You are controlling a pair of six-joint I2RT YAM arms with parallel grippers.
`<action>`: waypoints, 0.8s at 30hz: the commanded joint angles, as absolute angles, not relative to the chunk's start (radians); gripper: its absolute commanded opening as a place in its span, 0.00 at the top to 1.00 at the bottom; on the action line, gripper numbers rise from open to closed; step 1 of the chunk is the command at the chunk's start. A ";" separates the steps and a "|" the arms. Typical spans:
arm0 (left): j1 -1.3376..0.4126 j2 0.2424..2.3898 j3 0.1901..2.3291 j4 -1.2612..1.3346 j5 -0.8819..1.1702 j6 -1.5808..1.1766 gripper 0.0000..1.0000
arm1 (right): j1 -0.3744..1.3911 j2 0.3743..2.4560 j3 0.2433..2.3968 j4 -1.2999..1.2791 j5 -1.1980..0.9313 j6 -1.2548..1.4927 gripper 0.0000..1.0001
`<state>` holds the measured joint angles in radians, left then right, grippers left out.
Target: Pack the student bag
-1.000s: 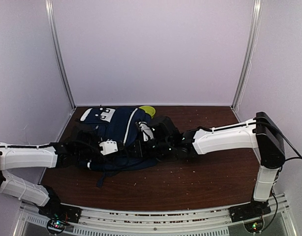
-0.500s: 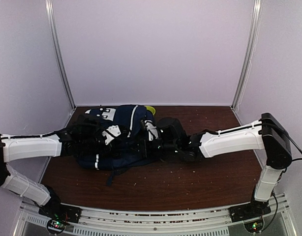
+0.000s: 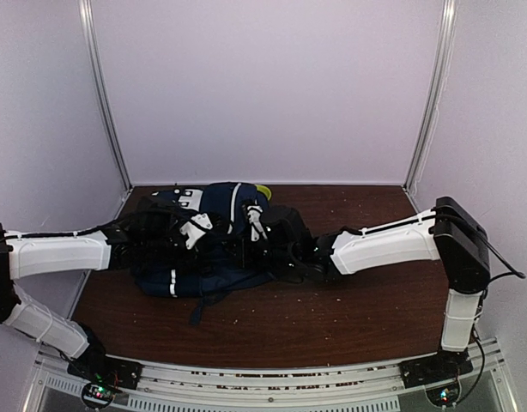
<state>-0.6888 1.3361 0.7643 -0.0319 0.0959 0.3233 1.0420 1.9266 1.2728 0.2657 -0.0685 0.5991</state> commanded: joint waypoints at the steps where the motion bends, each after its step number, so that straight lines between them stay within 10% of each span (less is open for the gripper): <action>1: -0.696 1.347 0.844 0.133 0.193 0.282 1.00 | 1.038 1.981 1.322 0.294 -0.027 0.592 0.69; 9: -0.696 1.357 0.854 0.138 0.210 0.287 1.00 | 1.035 2.043 1.410 0.257 0.023 0.598 0.68; 15: -0.697 1.332 0.836 0.129 0.214 0.293 1.00 | 1.013 2.005 1.352 0.319 0.039 0.637 1.00; 24: -0.697 1.273 0.775 0.085 0.114 0.339 1.00 | 0.925 1.880 1.173 0.338 -0.133 0.631 1.00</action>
<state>-0.6891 1.3582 0.7891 -0.0277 0.1097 0.3290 1.0153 1.9591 1.2514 0.3492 -0.0925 0.6357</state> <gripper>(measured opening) 0.036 0.038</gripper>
